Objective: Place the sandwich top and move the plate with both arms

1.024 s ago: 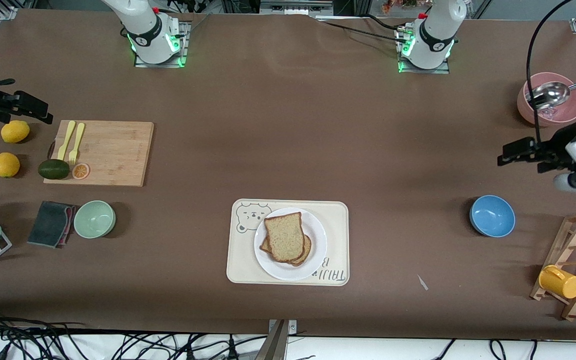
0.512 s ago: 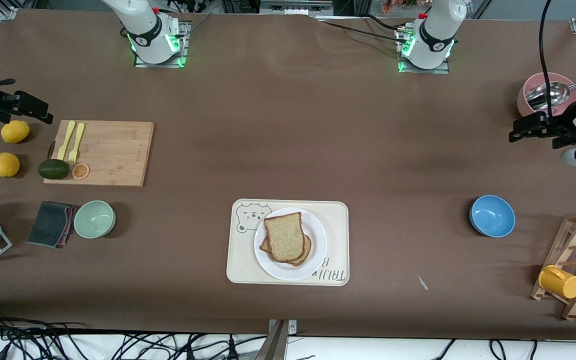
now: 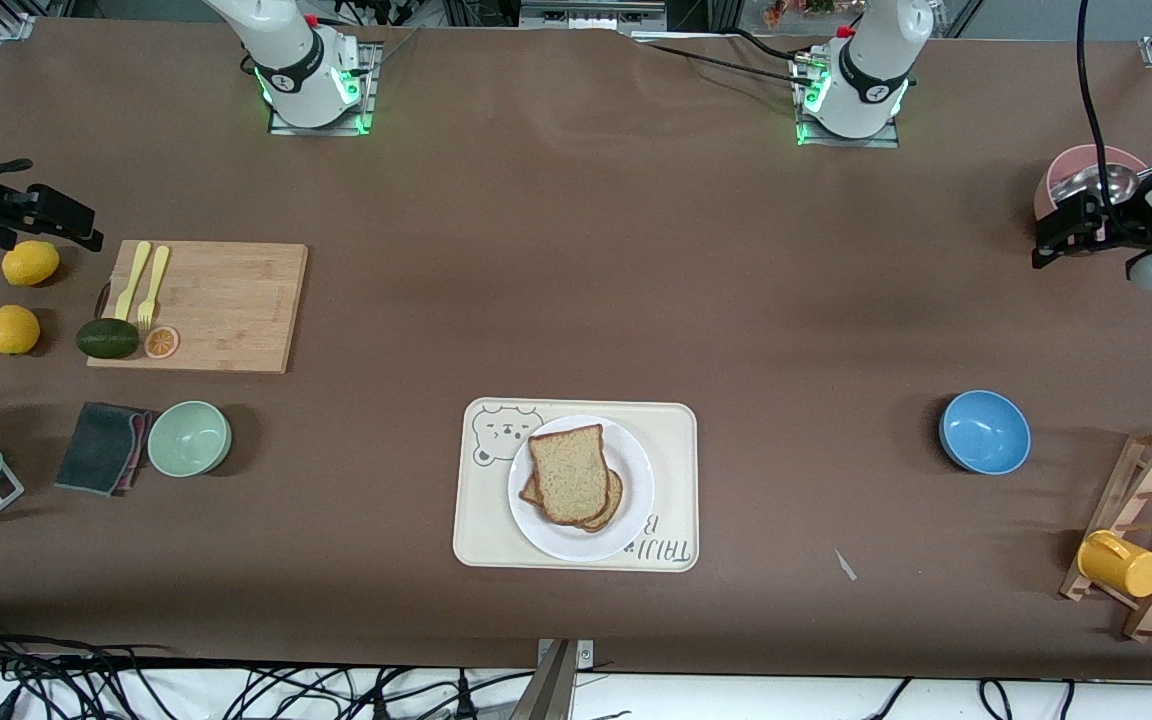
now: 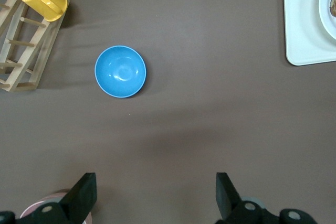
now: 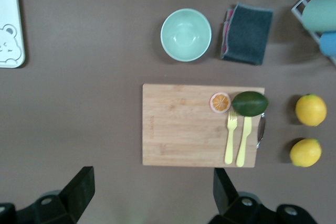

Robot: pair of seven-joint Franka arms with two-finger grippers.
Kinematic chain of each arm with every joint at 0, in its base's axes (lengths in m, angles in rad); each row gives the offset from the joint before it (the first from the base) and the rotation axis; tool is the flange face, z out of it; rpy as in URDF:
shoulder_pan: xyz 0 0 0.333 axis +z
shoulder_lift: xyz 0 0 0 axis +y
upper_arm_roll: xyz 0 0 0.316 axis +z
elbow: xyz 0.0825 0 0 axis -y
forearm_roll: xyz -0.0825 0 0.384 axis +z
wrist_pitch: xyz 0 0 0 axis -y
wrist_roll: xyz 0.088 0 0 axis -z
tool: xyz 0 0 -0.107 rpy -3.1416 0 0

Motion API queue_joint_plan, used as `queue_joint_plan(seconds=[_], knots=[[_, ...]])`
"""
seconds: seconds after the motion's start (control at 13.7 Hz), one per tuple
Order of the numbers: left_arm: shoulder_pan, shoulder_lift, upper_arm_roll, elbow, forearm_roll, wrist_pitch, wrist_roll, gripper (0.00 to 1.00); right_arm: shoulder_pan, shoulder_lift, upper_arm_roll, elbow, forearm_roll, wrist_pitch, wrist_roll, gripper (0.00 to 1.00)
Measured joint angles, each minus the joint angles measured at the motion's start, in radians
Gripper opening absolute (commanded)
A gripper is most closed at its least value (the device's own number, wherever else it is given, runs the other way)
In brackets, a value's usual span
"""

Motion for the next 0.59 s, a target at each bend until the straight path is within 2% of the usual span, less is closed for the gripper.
queue_joint_plan(seconds=[0.29, 0.59], knots=[[0.000, -0.023, 0.000, -0.047, -0.001, 0.020, 0.000, 1.00, 0.012, 0.001, 0.000, 0.000, -0.001, 0.007, 0.000, 1.00], [0.023, -0.024, 0.002, -0.049, -0.077, 0.027, -0.001, 1.00, 0.012, 0.002, -0.001, 0.000, -0.001, 0.007, 0.000, 1.00]])
